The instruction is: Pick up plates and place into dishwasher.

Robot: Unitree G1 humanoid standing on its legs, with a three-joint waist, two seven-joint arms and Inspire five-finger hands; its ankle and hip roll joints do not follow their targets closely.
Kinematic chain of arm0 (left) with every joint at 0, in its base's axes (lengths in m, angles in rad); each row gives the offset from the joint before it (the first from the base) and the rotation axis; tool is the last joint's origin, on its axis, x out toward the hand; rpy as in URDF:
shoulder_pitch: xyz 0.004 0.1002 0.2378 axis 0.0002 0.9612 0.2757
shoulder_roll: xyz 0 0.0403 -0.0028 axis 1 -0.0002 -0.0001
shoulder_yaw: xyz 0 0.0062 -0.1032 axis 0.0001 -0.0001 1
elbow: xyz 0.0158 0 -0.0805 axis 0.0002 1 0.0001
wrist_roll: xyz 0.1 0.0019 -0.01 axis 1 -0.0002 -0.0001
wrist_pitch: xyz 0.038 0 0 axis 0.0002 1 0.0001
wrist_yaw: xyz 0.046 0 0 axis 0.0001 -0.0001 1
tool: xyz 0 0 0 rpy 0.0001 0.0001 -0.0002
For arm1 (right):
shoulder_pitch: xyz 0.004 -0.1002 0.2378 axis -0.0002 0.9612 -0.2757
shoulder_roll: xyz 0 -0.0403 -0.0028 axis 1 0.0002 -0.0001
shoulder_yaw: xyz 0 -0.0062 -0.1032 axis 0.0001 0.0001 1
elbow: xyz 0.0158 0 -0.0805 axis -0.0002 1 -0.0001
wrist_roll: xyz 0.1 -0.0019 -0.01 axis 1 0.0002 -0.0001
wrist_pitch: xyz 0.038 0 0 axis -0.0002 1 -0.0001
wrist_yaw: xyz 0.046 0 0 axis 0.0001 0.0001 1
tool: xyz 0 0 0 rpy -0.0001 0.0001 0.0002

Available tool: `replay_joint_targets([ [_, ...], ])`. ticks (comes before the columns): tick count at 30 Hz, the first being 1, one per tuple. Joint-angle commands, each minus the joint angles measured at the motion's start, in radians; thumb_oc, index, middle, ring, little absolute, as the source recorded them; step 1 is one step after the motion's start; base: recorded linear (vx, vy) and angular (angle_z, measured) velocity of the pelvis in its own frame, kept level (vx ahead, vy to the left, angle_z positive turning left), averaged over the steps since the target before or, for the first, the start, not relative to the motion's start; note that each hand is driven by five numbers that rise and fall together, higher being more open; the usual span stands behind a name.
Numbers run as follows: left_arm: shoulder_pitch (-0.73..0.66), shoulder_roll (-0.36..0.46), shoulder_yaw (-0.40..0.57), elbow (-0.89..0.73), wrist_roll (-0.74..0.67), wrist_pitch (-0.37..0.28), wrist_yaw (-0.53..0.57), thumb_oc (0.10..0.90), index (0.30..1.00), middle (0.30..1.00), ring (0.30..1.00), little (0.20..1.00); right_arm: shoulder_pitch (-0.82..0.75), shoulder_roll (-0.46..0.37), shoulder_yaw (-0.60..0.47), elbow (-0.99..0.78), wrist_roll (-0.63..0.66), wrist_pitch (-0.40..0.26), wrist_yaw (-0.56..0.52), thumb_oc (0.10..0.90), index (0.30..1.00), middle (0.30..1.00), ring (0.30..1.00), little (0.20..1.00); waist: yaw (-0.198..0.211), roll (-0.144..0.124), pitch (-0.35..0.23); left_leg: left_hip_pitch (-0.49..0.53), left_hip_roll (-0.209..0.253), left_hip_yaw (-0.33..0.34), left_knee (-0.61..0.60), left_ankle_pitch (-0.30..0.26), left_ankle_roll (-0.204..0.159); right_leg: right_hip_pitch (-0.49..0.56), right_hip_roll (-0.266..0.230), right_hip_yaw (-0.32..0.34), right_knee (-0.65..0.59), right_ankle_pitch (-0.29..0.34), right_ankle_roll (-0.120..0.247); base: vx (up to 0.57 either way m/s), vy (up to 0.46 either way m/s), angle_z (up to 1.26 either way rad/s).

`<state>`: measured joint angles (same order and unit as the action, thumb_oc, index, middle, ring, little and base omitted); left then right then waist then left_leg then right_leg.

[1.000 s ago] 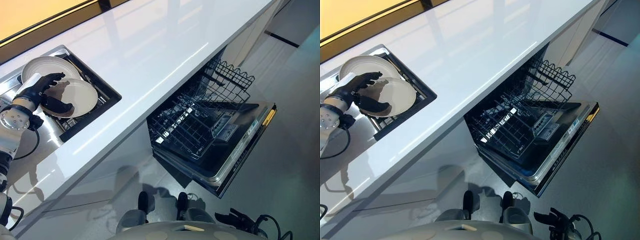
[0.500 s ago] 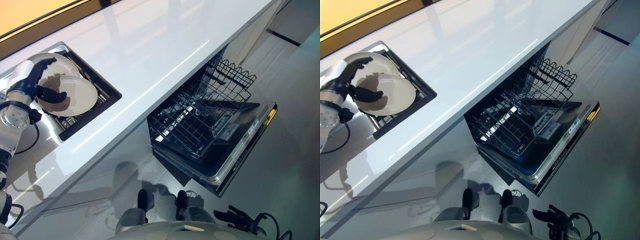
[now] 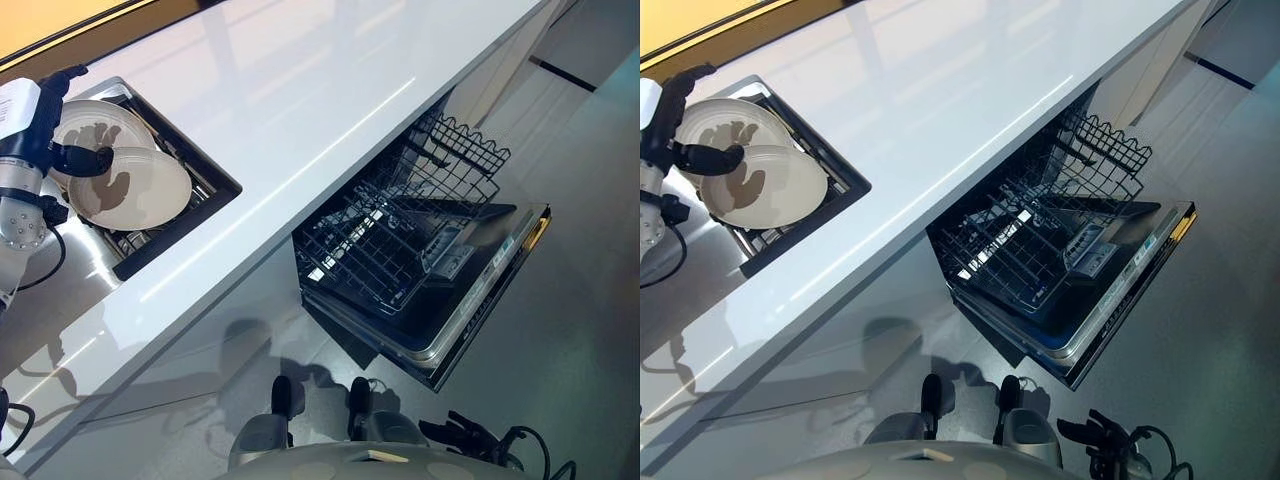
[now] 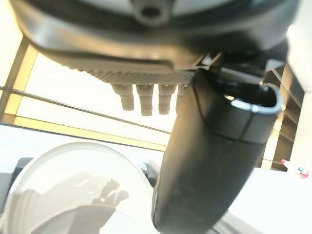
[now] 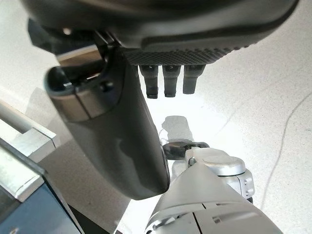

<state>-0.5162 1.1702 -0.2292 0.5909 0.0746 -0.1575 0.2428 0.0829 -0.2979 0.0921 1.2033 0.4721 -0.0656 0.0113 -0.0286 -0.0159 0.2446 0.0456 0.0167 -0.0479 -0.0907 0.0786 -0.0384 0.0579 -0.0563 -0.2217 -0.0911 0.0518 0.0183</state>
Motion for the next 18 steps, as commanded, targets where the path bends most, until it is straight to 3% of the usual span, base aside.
replay_joint_targets([
  [1, -0.073, 0.051, 0.165, 0.032, -0.117, 0.036, -0.018, 0.800, 0.900, 0.900, 0.900, 0.900, 0.040, -0.058, 0.001, -0.022, 0.029, -0.020, -0.015, 0.800, 0.900, 0.900, 0.900, 0.900, -0.011, 0.042, -0.037, 0.011, -0.057, 0.085, 0.003, -0.064, 0.038, -0.029, -0.028, 0.071, 0.058, 0.009, 0.104, 0.00, 0.000, 0.00],
  [8, -0.088, 0.032, 0.159, 0.122, -0.136, 0.047, -0.061, 0.800, 0.900, 0.900, 0.900, 0.900, 0.038, -0.067, -0.007, -0.033, 0.031, -0.026, -0.009, 0.800, 0.900, 0.900, 0.900, 0.900, -0.019, 0.034, -0.014, 0.002, -0.053, 0.093, 0.003, -0.058, 0.042, -0.048, -0.026, 0.082, 0.067, 0.016, 0.109, 0.00, 0.003, -0.01],
  [18, -0.142, -0.006, 0.131, 0.232, -0.167, 0.162, -0.156, 0.800, 0.900, 0.900, 0.900, 0.900, 0.017, -0.070, -0.011, -0.037, 0.053, -0.036, -0.009, 0.800, 0.900, 0.900, 0.900, 0.900, -0.028, 0.014, 0.048, -0.039, -0.041, 0.104, 0.005, -0.040, 0.047, -0.095, -0.015, 0.098, 0.082, 0.028, 0.111, -0.06, 0.007, -0.04],
])
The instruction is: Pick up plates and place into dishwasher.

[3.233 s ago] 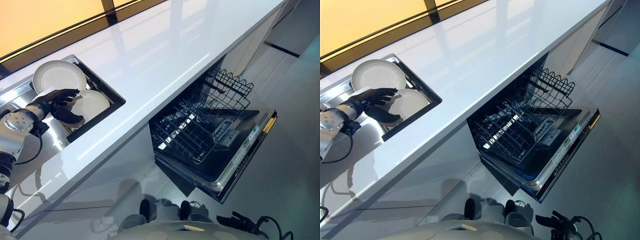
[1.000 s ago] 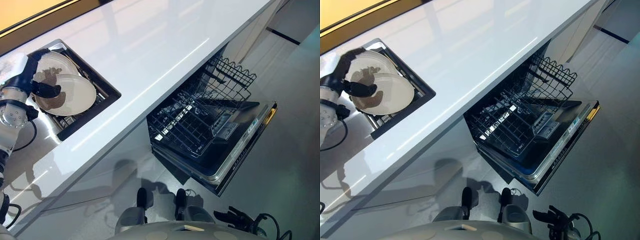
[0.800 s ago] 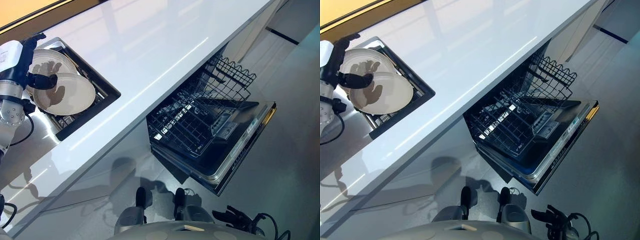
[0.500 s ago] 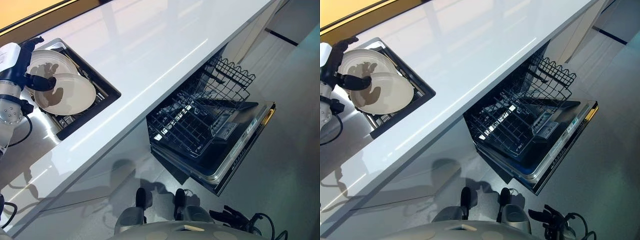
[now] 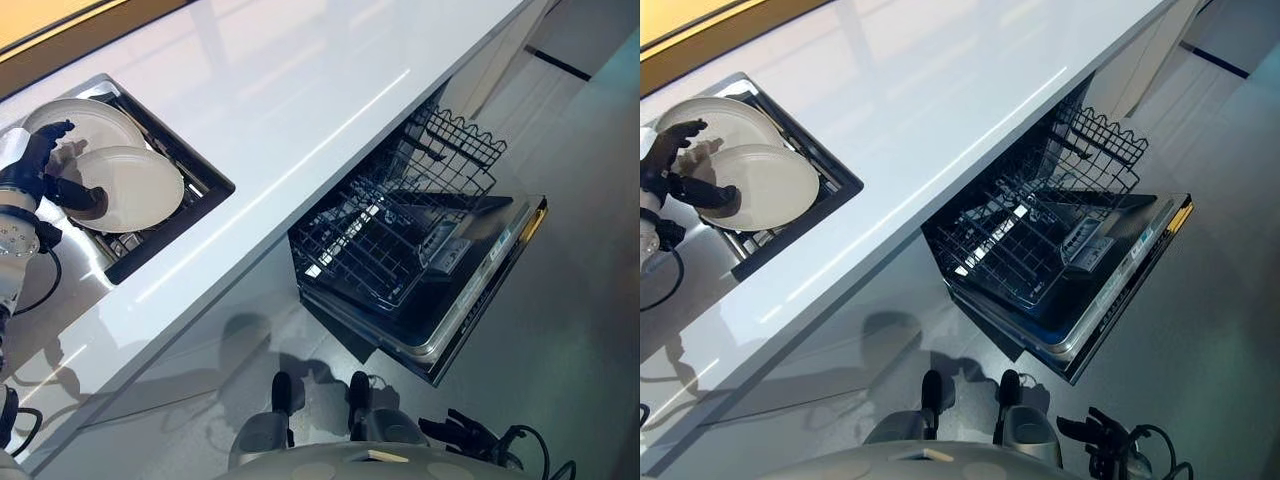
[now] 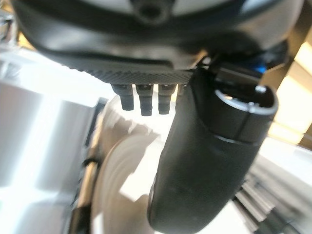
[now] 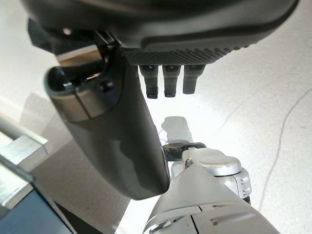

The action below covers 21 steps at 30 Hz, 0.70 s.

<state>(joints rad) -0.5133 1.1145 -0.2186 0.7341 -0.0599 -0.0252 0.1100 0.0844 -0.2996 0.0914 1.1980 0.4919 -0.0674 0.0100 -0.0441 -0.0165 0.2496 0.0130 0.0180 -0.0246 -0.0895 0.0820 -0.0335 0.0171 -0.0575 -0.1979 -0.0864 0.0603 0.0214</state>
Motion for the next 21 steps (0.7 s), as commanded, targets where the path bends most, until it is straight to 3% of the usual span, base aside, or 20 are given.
replay_joint_targets([
  [1, -0.152, 0.046, 0.116, 0.099, -0.042, 0.052, -0.044, 0.800, 0.900, 0.900, 0.900, 0.900, 0.010, -0.069, -0.010, -0.028, 0.036, -0.037, -0.007, 0.800, 0.900, 0.900, 0.900, 0.900, -0.013, 0.013, 0.049, -0.009, -0.041, 0.081, 0.003, -0.042, 0.043, -0.057, -0.012, 0.075, 0.077, 0.023, 0.109, -0.10, -0.020, 0.00],
  [6, -0.209, 0.035, 0.074, 0.157, -0.086, 0.144, -0.144, 0.800, 0.900, 0.900, 0.900, 0.900, -0.012, -0.076, -0.008, -0.024, 0.044, -0.055, -0.001, 0.800, 0.900, 0.900, 0.900, 0.900, -0.017, 0.004, 0.071, -0.027, -0.038, 0.083, 0.005, -0.037, 0.046, -0.074, -0.008, 0.078, 0.078, 0.028, 0.111, -0.06, -0.012, 0.00],
  [17, -0.353, 0.046, -0.003, 0.202, -0.227, 0.216, -0.251, 0.800, 0.900, 0.900, 0.900, 0.900, -0.030, -0.068, 0.001, -0.014, 0.040, -0.055, -0.006, 0.800, 0.900, 0.900, 0.900, 0.900, -0.017, 0.005, 0.066, -0.032, -0.039, 0.082, 0.003, -0.034, 0.039, -0.071, -0.010, 0.066, 0.070, 0.030, 0.111, -0.01, -0.004, 0.00],
  [19, -0.368, 0.049, -0.008, 0.199, -0.248, 0.221, -0.262, 0.528, 0.667, 0.667, 0.667, 0.628, -0.029, -0.065, 0.002, -0.011, 0.040, -0.054, -0.012, 0.800, 0.900, 0.900, 0.900, 0.900, -0.016, 0.009, 0.059, -0.029, -0.041, 0.079, 0.002, -0.035, 0.039, -0.067, -0.011, 0.064, 0.069, 0.029, 0.110, 0.00, -0.005, 0.02],
  [20, -0.376, 0.053, -0.009, 0.199, -0.263, 0.223, -0.268, 0.443, 0.594, 0.594, 0.594, 0.543, -0.028, -0.065, -0.001, -0.007, 0.040, -0.056, -0.012, 0.800, 0.900, 0.900, 0.900, 0.900, -0.016, 0.012, 0.054, -0.026, -0.043, 0.077, 0.002, -0.036, 0.038, -0.065, -0.012, 0.063, 0.067, 0.028, 0.109, 0.02, -0.008, 0.05],
  [21, -0.382, 0.054, -0.010, 0.194, -0.267, 0.228, -0.271, 0.418, 0.573, 0.573, 0.573, 0.518, -0.027, -0.064, -0.003, -0.005, 0.037, -0.054, -0.012, 0.800, 0.900, 0.900, 0.900, 0.900, -0.016, 0.014, 0.047, -0.023, -0.044, 0.075, 0.002, -0.037, 0.038, -0.061, -0.012, 0.062, 0.066, 0.027, 0.109, 0.02, -0.009, 0.07],
])
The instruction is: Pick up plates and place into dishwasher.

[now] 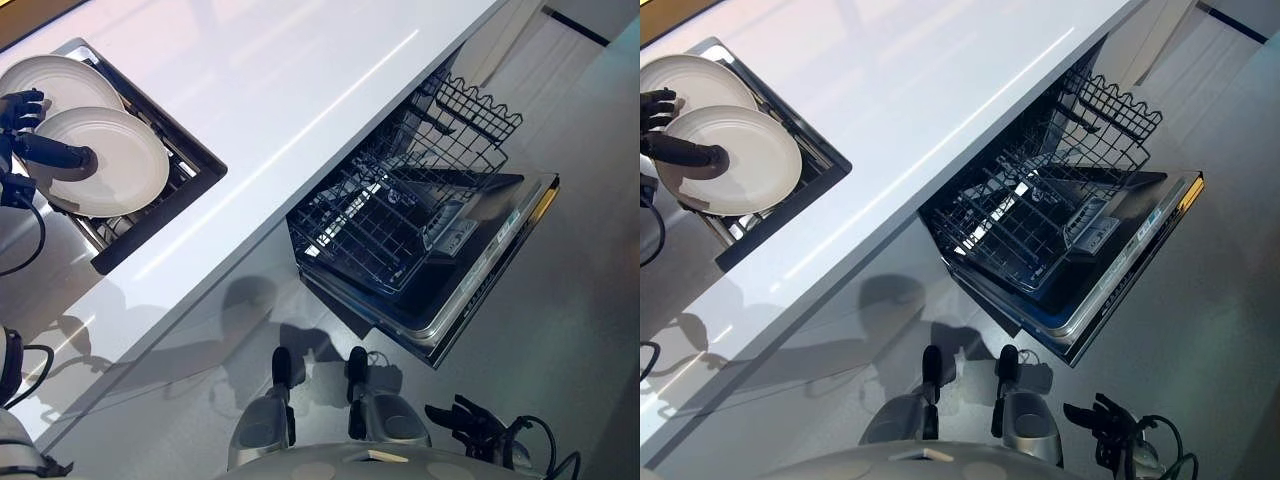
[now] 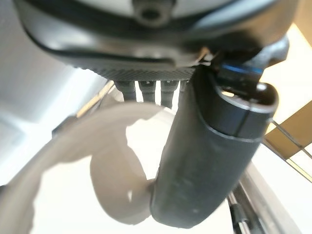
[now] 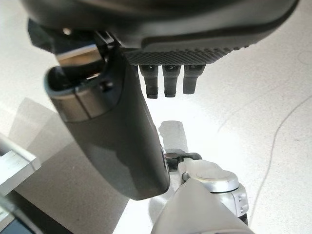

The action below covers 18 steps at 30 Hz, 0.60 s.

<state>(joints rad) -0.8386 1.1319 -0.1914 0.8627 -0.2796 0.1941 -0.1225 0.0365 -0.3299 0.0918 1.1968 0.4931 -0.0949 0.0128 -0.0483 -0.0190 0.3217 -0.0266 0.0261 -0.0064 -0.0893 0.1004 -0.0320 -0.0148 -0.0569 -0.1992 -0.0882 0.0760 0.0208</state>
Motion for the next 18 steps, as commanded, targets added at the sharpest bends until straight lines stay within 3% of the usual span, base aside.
replay_joint_targets([
  [1, -0.060, 0.038, -0.040, 0.062, -0.047, 0.014, -0.042, 0.416, 0.571, 0.571, 0.571, 0.516, 0.022, -0.032, -0.005, -0.004, 0.036, -0.025, -0.018, 0.800, 0.900, 0.900, 0.900, 0.900, -0.011, 0.020, -0.029, 0.019, -0.054, 0.056, 0.002, -0.056, 0.035, -0.026, -0.014, 0.062, 0.066, 0.011, 0.109, 0.02, -0.008, 0.05],
  [4, -0.063, 0.044, -0.044, 0.062, -0.041, 0.010, -0.056, 0.364, 0.526, 0.526, 0.526, 0.464, 0.019, -0.030, -0.006, -0.001, 0.039, -0.020, -0.021, 0.800, 0.900, 0.900, 0.900, 0.900, -0.009, 0.029, -0.044, 0.026, -0.058, 0.051, 0.002, -0.058, 0.034, -0.015, -0.015, 0.063, 0.061, 0.008, 0.106, 0.01, -0.004, 0.00],
  [6, -0.067, 0.051, -0.049, 0.063, -0.041, 0.009, -0.069, 0.229, 0.411, 0.411, 0.411, 0.329, 0.020, -0.029, -0.008, 0.003, 0.041, -0.017, -0.024, 0.800, 0.900, 0.900, 0.900, 0.900, -0.010, 0.038, -0.061, 0.034, -0.061, 0.048, 0.002, -0.063, 0.032, -0.003, -0.015, 0.064, 0.053, 0.005, 0.104, 0.03, -0.016, 0.00],
  [7, -0.070, 0.054, -0.052, 0.062, -0.036, 0.011, -0.079, 0.100, 0.300, 0.300, 0.300, 0.200, 0.020, -0.028, -0.009, 0.007, 0.042, -0.017, -0.025, 0.800, 0.900, 0.900, 0.900, 0.900, -0.010, 0.042, -0.069, 0.038, -0.062, 0.047, 0.002, -0.064, 0.031, 0.002, -0.015, 0.063, 0.050, 0.004, 0.104, 0.00, 0.000, 0.00],
  [18, -0.081, 0.078, -0.071, 0.056, -0.033, 0.017, -0.126, 0.100, 0.300, 0.300, 0.300, 0.200, 0.036, -0.026, -0.027, 0.029, 0.032, -0.011, -0.038, 0.800, 0.900, 0.900, 0.900, 0.900, -0.011, 0.066, -0.133, 0.071, -0.071, 0.035, 0.002, -0.080, 0.026, 0.048, -0.013, 0.071, 0.025, -0.004, 0.104, 0.03, -0.022, -0.01],
])
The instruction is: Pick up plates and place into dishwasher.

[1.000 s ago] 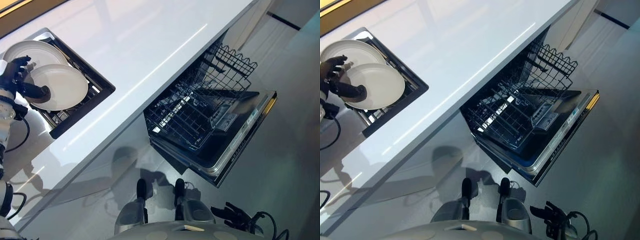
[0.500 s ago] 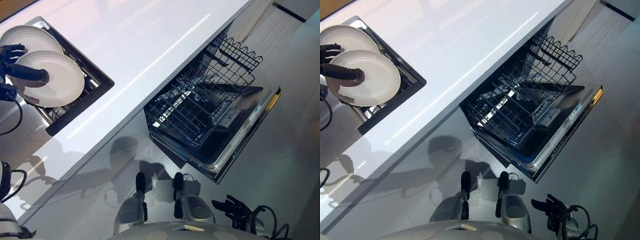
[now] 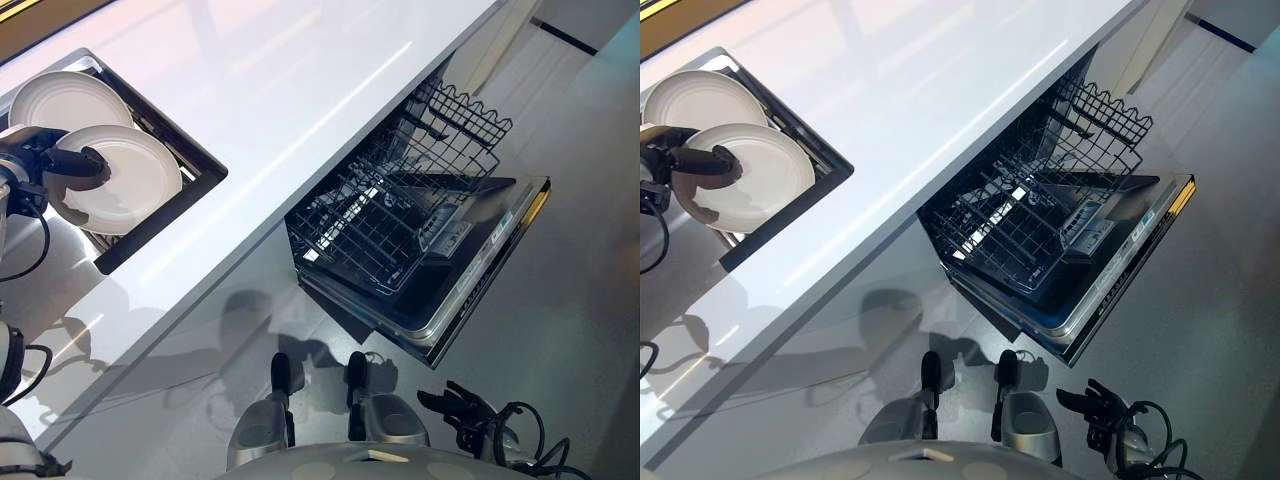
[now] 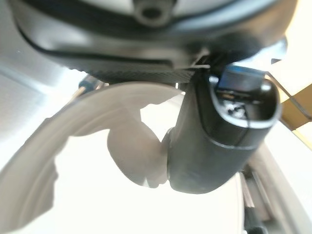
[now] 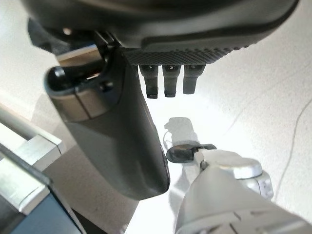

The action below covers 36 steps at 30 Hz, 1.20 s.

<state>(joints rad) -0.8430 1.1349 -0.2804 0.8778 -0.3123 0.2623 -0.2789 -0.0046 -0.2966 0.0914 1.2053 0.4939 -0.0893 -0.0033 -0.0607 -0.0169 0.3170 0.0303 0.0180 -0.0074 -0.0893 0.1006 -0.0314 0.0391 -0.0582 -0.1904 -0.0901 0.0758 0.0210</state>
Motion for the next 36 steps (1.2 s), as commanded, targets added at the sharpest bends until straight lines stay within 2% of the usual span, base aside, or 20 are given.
replay_joint_targets([
  [1, -0.081, 0.078, 0.017, 0.038, -0.012, -0.058, 0.030, 0.100, 0.300, 0.300, 0.300, 0.200, 0.081, -0.059, -0.030, 0.026, 0.034, -0.017, -0.022, 0.800, 0.900, 0.900, 0.900, 0.900, 0.001, 0.067, -0.137, 0.019, -0.064, 0.035, 0.002, -0.083, 0.024, 0.001, -0.012, 0.063, 0.024, -0.005, 0.104, 0.00, 0.000, 0.00],
  [5, -0.103, 0.076, 0.009, 0.017, -0.069, -0.069, 0.048, 0.100, 0.300, 0.300, 0.300, 0.200, 0.082, -0.056, -0.036, 0.036, 0.041, -0.022, -0.023, 0.800, 0.900, 0.900, 0.900, 0.900, 0.002, 0.072, -0.153, 0.029, -0.065, 0.031, 0.002, -0.088, 0.024, 0.012, -0.010, 0.066, 0.020, -0.010, 0.102, 0.00, 0.000, 0.00],
  [11, -0.137, 0.090, -0.008, -0.099, -0.127, -0.137, 0.128, 0.100, 0.300, 0.300, 0.300, 0.200, 0.078, -0.061, -0.071, 0.035, 0.101, -0.039, -0.056, 0.800, 0.900, 0.900, 0.900, 0.900, 0.008, 0.079, -0.183, 0.048, -0.066, 0.025, 0.002, -0.095, 0.022, 0.033, -0.008, 0.072, 0.017, -0.019, 0.097, 0.00, 0.000, 0.00],
  [14, -0.148, 0.110, -0.027, -0.185, -0.092, -0.183, 0.148, 0.100, 0.300, 0.300, 0.300, 0.200, 0.063, -0.085, -0.103, 0.037, 0.093, -0.019, -0.107, 0.800, 0.900, 0.900, 0.900, 0.900, 0.012, 0.079, -0.196, 0.056, -0.067, 0.022, 0.002, -0.100, 0.022, 0.041, -0.006, 0.078, 0.016, -0.024, 0.093, 0.00, -0.033, 0.01],
  [16, -0.169, 0.128, -0.048, -0.238, -0.083, -0.225, 0.179, 0.100, 0.300, 0.300, 0.300, 0.200, 0.056, -0.115, -0.122, 0.054, 0.028, 0.051, -0.164, 0.800, 0.900, 0.900, 0.900, 0.900, 0.013, 0.076, -0.204, 0.063, -0.068, 0.021, 0.002, -0.104, 0.021, 0.047, -0.003, 0.081, 0.017, -0.028, 0.092, 0.00, -0.015, 0.00],
  [17, -0.184, 0.134, -0.060, -0.267, -0.074, -0.230, 0.201, 0.100, 0.300, 0.300, 0.300, 0.200, 0.051, -0.132, -0.126, 0.067, -0.089, 0.079, -0.205, 0.800, 0.900, 0.900, 0.900, 0.900, 0.015, 0.075, -0.207, 0.066, -0.068, 0.019, 0.002, -0.107, 0.021, 0.049, -0.002, 0.081, 0.018, -0.030, 0.092, 0.01, -0.030, -0.01],
  [18, -0.204, 0.147, -0.087, -0.306, -0.062, -0.253, 0.238, 0.100, 0.300, 0.300, 0.300, 0.200, 0.046, -0.173, -0.104, 0.084, -0.204, 0.068, -0.233, 0.800, 0.900, 0.900, 0.900, 0.900, 0.018, 0.074, -0.210, 0.069, -0.066, 0.020, 0.002, -0.106, 0.019, 0.050, -0.002, 0.081, 0.018, -0.027, 0.091, 0.00, 0.000, 0.00],
  [20, -0.220, 0.168, -0.107, -0.426, -0.082, -0.233, 0.303, 0.100, 0.300, 0.300, 0.300, 0.200, 0.029, -0.227, -0.107, 0.062, -0.202, 0.061, -0.303, 0.800, 0.900, 0.900, 0.900, 0.900, 0.023, 0.066, -0.208, 0.070, -0.066, 0.012, 0.002, -0.098, 0.020, 0.050, 0.000, 0.084, 0.022, -0.021, 0.085, 0.00, 0.000, 0.00],
  [23, -0.193, 0.170, -0.063, -0.544, -0.088, -0.205, 0.349, 0.100, 0.300, 0.300, 0.300, 0.200, 0.013, -0.266, -0.138, 0.040, -0.195, 0.055, -0.350, 0.800, 0.900, 0.900, 0.900, 0.900, 0.030, 0.060, -0.209, 0.073, -0.068, 0.006, 0.002, -0.099, 0.025, 0.054, 0.002, 0.087, 0.024, -0.023, 0.079, -0.01, -0.010, 0.03],
  [25, -0.167, 0.167, -0.025, -0.593, -0.073, -0.239, 0.389, 0.100, 0.300, 0.300, 0.300, 0.200, 0.003, -0.305, -0.161, 0.018, -0.230, 0.011, -0.419, 0.800, 0.900, 0.900, 0.900, 0.900, 0.032, 0.058, -0.215, 0.076, -0.068, 0.006, 0.002, -0.101, 0.026, 0.056, 0.003, 0.086, 0.026, -0.025, 0.077, -0.01, -0.010, -0.10],
  [28, -0.150, 0.171, -0.004, -0.626, -0.065, -0.277, 0.408, 0.100, 0.300, 0.300, 0.300, 0.200, -0.001, -0.342, -0.178, -0.031, -0.274, -0.013, -0.485, 0.800, 0.900, 0.900, 0.900, 0.900, 0.029, 0.056, -0.219, 0.078, -0.067, 0.009, 0.002, -0.102, 0.024, 0.056, 0.005, 0.089, 0.025, -0.023, 0.077, -0.02, -0.006, -0.10],
  [29, -0.134, 0.170, 0.010, -0.672, -0.073, -0.274, 0.426, 0.100, 0.300, 0.300, 0.300, 0.200, 0.000, -0.360, -0.193, -0.112, -0.282, -0.015, -0.537, 0.800, 0.900, 0.900, 0.900, 0.900, 0.026, 0.052, -0.220, 0.079, -0.067, 0.009, 0.002, -0.102, 0.024, 0.057, 0.006, 0.091, 0.025, -0.023, 0.075, -0.03, -0.002, -0.02],
  [30, -0.101, 0.163, 0.036, -0.704, -0.092, -0.288, 0.435, 0.100, 0.300, 0.300, 0.300, 0.200, 0.004, -0.372, -0.208, -0.197, -0.292, -0.049, -0.591, 0.800, 0.900, 0.900, 0.900, 0.900, 0.023, 0.050, -0.221, 0.080, -0.067, 0.010, 0.002, -0.103, 0.024, 0.058, 0.008, 0.095, 0.024, -0.022, 0.075, -0.05, 0.006, -0.01],
  [31, -0.043, 0.145, 0.087, -0.748, -0.108, -0.303, 0.446, 0.100, 0.300, 0.300, 0.300, 0.200, 0.015, -0.378, -0.221, -0.344, -0.306, -0.049, -0.652, 0.800, 0.900, 0.900, 0.900, 0.900, 0.018, 0.047, -0.222, 0.081, -0.068, 0.011, 0.002, -0.103, 0.024, 0.059, 0.010, 0.099, 0.022, -0.022, 0.072, -0.04, 0.012, -0.02],
  [32, -0.020, 0.138, 0.110, -0.766, -0.109, -0.303, 0.449, 0.100, 0.300, 0.300, 0.300, 0.200, 0.021, -0.382, -0.229, -0.419, -0.309, -0.023, -0.666, 0.800, 0.900, 0.900, 0.900, 0.900, 0.014, 0.046, -0.222, 0.081, -0.069, 0.011, 0.002, -0.103, 0.024, 0.059, 0.010, 0.101, 0.021, -0.021, 0.072, -0.06, 0.017, -0.07],
  [33, 0.049, 0.114, 0.174, -0.810, -0.123, -0.319, 0.454, 0.100, 0.300, 0.300, 0.300, 0.200, 0.043, -0.386, -0.264, -0.575, -0.314, -0.049, -0.683, 0.800, 0.900, 0.900, 0.900, 0.900, 0.003, 0.047, -0.224, 0.081, -0.069, 0.014, 0.002, -0.103, 0.025, 0.057, 0.012, 0.105, 0.022, -0.020, 0.071, -0.05, 0.015, -0.10],
  [35, 0.128, 0.069, 0.244, -0.850, -0.108, -0.343, 0.455, 0.100, 0.300, 0.300, 0.300, 0.200, 0.053, -0.379, -0.300, -0.755, -0.331, -0.042, -0.674, 0.800, 0.900, 0.900, 0.900, 0.900, -0.009, 0.047, -0.227, 0.083, -0.069, 0.019, 0.002, -0.103, 0.027, 0.056, 0.013, 0.110, 0.022, -0.021, 0.071, -0.05, 0.017, -0.14],
  [36, 0.150, 0.046, 0.260, -0.860, -0.111, -0.354, 0.452, 0.100, 0.300, 0.300, 0.300, 0.200, 0.049, -0.374, -0.310, -0.819, -0.335, -0.059, -0.664, 0.800, 0.900, 0.900, 0.900, 0.900, -0.014, 0.046, -0.227, 0.083, -0.069, 0.023, 0.002, -0.103, 0.027, 0.055, 0.014, 0.111, 0.022, -0.021, 0.070, -0.05, 0.019, -0.20],
])
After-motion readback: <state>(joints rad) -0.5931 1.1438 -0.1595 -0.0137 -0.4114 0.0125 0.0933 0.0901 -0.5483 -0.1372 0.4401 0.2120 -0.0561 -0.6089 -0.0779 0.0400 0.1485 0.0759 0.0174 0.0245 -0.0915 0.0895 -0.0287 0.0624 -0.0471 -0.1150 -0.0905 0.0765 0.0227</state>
